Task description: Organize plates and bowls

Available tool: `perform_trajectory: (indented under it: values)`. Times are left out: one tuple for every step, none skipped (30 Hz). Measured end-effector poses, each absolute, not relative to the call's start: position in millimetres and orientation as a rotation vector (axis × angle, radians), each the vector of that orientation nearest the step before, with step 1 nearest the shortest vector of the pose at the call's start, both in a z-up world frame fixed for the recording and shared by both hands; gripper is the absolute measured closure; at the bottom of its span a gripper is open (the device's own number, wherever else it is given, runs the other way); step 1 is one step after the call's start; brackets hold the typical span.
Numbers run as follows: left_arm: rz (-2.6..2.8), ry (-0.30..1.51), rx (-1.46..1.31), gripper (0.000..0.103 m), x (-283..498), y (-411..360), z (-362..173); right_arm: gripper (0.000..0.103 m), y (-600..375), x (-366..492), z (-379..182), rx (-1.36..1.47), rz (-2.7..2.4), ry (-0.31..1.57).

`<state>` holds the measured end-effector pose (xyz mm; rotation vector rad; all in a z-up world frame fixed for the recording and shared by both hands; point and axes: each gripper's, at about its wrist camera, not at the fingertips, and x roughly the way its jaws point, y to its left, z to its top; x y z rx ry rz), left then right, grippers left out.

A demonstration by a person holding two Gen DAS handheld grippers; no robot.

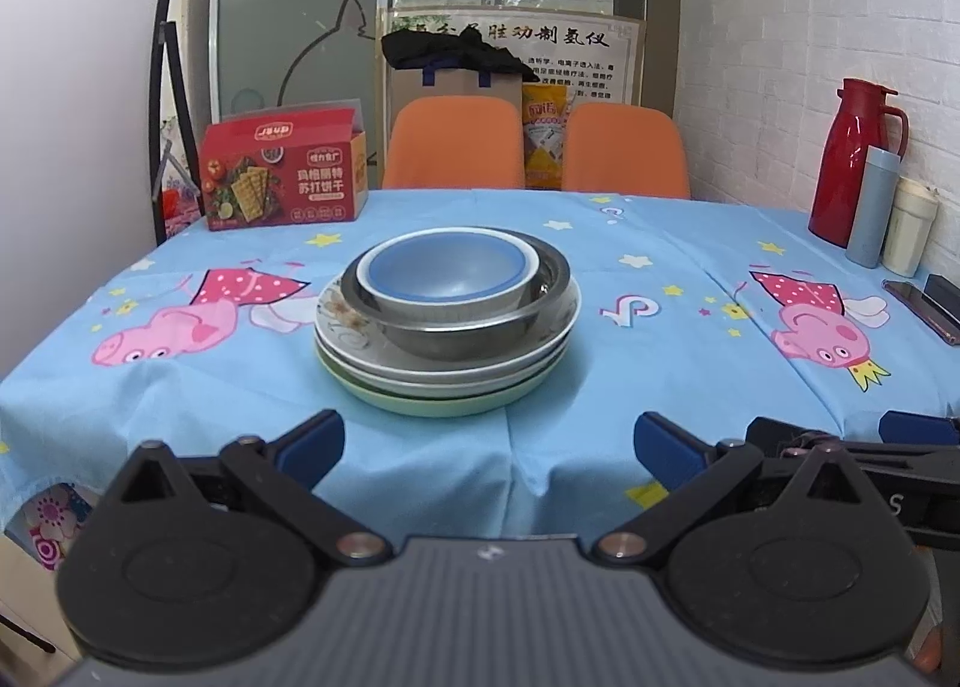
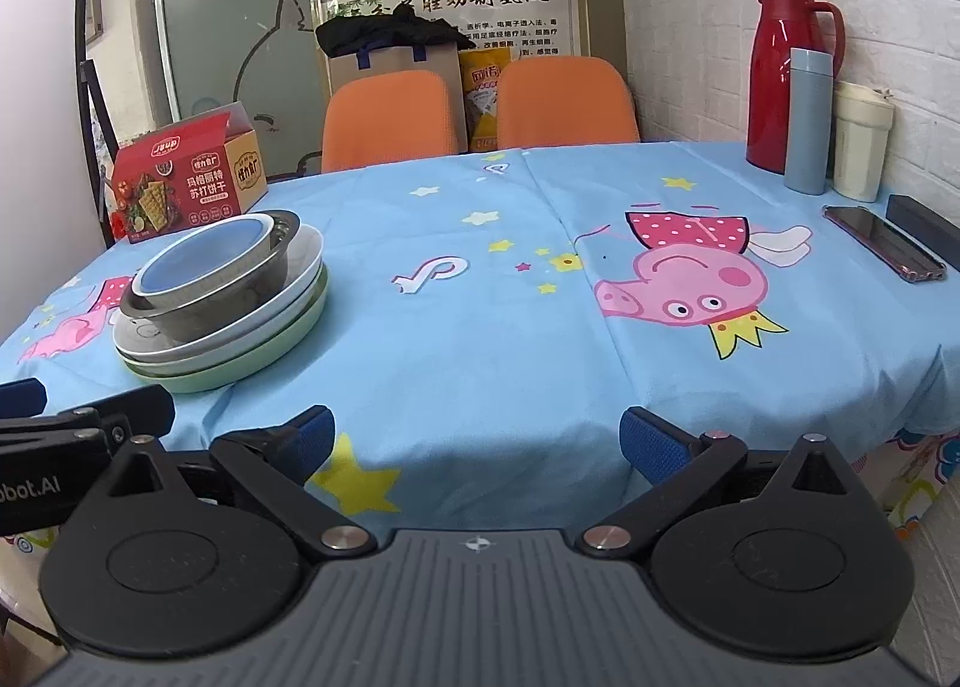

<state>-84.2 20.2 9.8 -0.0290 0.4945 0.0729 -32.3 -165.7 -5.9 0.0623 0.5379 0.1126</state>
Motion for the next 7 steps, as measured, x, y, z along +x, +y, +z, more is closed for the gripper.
perform_trajectory:
  values:
    - [0.073,0.49,-0.03,0.001,-85.5,20.3,10.1,0.0,-165.9,-33.9,-4.9,0.061,0.112,0.531]
    - [0.071,0.482,-0.033,0.001,-86.8,20.8,10.2,0.0,-166.0,-35.4,-4.0,0.058,0.112,0.526]
    - [0.067,0.475,-0.038,0.001,-88.1,21.6,10.4,0.0,-165.7,-36.7,-3.4,0.056,0.112,0.523]
    - [0.061,0.47,-0.047,0.001,-89.7,22.2,10.7,0.0,-164.8,-37.8,-2.8,0.054,0.113,0.52]
    - [0.058,0.471,-0.056,0.001,-90.3,23.1,11.0,0.0,-164.5,-38.8,-2.7,0.054,0.115,0.519]
    - [0.054,0.471,-0.062,0.001,-90.7,23.6,11.1,0.0,-164.4,-39.5,-2.7,0.055,0.118,0.517]
    - [0.049,0.472,-0.066,0.001,-90.9,23.9,11.1,0.0,-164.1,-39.6,-2.8,0.056,0.12,0.517]
